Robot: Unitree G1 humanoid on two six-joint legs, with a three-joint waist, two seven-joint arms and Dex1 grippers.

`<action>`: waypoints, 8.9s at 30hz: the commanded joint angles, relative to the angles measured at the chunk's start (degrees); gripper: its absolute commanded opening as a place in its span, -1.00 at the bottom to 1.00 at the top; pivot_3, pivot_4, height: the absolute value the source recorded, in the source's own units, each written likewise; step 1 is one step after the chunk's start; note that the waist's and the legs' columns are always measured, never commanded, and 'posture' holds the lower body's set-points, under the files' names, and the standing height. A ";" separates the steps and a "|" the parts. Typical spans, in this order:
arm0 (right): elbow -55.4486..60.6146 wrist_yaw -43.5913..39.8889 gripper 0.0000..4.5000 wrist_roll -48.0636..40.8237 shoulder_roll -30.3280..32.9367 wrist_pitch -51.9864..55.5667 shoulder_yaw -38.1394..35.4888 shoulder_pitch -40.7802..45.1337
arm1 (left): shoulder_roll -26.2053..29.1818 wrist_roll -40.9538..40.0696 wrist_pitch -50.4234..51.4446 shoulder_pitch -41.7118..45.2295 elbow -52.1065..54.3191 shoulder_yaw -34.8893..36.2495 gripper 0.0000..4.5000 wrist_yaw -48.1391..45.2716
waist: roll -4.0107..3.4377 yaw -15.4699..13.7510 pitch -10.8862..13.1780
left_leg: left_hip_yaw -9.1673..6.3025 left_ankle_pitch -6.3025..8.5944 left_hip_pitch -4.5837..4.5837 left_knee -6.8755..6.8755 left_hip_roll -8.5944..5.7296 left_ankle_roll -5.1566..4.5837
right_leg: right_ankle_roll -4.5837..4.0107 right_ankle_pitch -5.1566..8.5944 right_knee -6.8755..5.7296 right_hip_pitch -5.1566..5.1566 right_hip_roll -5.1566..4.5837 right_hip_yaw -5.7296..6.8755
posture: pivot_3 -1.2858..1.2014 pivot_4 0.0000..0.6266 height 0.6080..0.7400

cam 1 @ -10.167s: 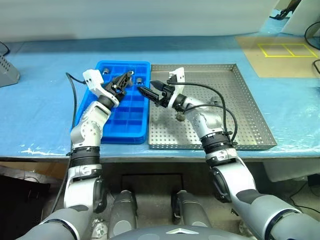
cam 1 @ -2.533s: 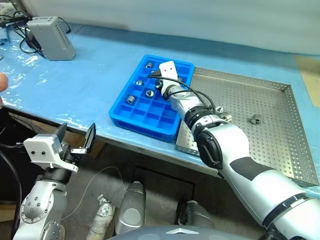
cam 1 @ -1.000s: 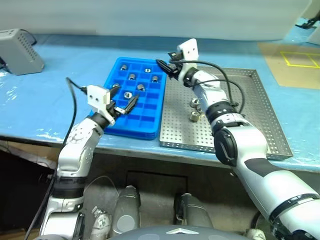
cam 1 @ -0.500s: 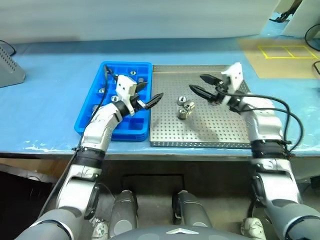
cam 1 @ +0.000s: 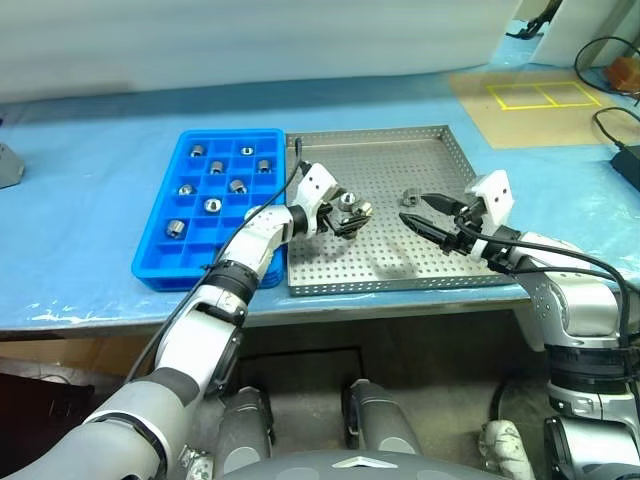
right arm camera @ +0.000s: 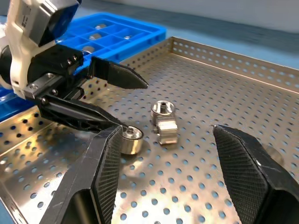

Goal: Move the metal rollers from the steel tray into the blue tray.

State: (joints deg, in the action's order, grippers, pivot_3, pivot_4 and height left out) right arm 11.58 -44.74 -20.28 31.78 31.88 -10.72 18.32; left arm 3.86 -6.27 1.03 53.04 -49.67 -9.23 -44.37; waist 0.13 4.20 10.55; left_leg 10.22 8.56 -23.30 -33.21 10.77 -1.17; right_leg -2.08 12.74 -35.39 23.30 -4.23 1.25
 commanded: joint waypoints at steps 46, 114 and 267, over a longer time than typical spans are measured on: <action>2.22 -0.96 0.42 -7.02 1.44 -2.26 1.30 1.31 | 7.98 -4.03 23.47 -7.26 32.29 12.05 -0.64 10.82 | -0.05 1.19 0.00 | -0.01 0.21 -0.20 0.06 0.01 -0.31 | 0.08 -0.11 0.64 -0.13 -0.10 0.20 | -0.24 -0.52 1.00; -53.66 13.96 0.42 10.50 -8.87 -17.26 8.54 29.99 | 15.02 -12.85 23.33 -30.39 61.05 12.62 0.35 12.37 | 0.02 -4.72 -0.01 | 0.04 -0.20 0.18 0.78 0.10 0.71 | -0.12 -0.21 0.40 0.11 0.01 0.14 | -0.09 -0.52 1.00; -54.18 13.42 -0.18 1.02 -27.61 -28.81 3.75 40.23 | 10.05 -7.12 0.16 -23.07 42.00 21.85 -0.43 35.19 | -0.31 -6.82 -0.05 | -0.06 0.07 -0.20 0.26 1.24 1.79 | -1.00 -0.25 -0.32 1.06 -0.08 1.65 | 0.05 -0.52 1.00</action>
State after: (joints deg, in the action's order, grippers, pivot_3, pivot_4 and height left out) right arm -42.70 -37.22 -20.29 1.45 9.16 -2.02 57.33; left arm 10.84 -15.67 1.07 31.35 -8.81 2.66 -19.95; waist -0.19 -2.62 10.50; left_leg 10.16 8.63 -23.51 -32.94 12.02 0.63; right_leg -3.08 12.49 -35.71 24.35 -4.31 2.91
